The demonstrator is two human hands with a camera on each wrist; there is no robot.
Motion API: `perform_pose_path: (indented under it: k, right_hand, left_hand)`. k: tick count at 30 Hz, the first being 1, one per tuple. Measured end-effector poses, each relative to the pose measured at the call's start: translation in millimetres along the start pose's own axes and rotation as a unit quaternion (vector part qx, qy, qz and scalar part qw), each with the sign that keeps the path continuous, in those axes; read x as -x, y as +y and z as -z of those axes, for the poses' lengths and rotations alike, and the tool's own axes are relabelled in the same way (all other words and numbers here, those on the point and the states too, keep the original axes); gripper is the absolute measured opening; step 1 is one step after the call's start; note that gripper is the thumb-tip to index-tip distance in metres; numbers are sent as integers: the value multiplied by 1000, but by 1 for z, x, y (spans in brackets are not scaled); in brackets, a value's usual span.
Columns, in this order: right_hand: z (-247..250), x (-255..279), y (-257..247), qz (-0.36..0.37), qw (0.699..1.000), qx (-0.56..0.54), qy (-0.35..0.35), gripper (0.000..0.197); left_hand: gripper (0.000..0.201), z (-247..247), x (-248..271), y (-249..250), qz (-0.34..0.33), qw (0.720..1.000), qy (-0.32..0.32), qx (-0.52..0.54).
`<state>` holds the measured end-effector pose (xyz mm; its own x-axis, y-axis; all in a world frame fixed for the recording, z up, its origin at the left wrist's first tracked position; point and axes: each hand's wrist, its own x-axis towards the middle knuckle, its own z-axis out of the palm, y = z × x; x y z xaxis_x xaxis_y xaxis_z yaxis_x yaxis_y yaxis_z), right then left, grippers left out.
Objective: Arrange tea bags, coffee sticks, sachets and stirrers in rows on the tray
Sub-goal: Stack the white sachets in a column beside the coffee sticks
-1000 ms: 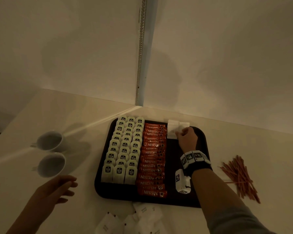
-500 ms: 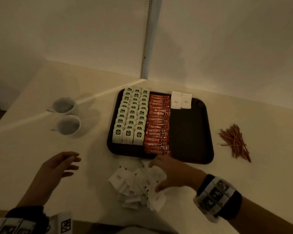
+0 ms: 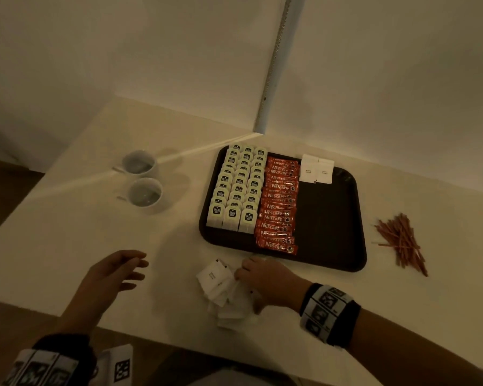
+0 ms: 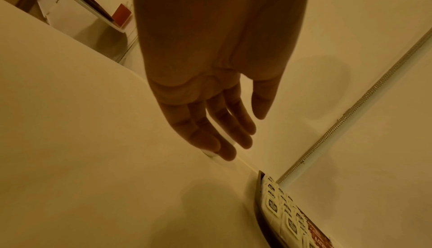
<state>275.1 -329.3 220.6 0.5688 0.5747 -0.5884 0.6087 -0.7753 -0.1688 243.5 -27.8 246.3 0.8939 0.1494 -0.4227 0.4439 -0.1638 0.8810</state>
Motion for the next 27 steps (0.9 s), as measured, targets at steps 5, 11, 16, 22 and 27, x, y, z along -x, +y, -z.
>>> perform_pose_path:
  k: [5,11,16,22,27]
  right_hand:
    - [11,-2,5,6,999,-33,-17,49]
    - [40,7,15,4,995,-97,-39,39]
    - [91,22,18,14,988,-153,-12,39]
    - [148,30,31,72,969,-215,95,39]
    - [163,28,61,41,941,-281,182,29]
  left_hand:
    - [18,0,0,1,-2,1000,-3,3]
    - [16,-15,-9,20,-30,999,-31,-7]
    - [74,-65,-23,69,-18,964,-264,-21]
    - [89,-130,-40,113,116,879,-455,76]
    - [20,-152,-47,132,157,866,-412,235]
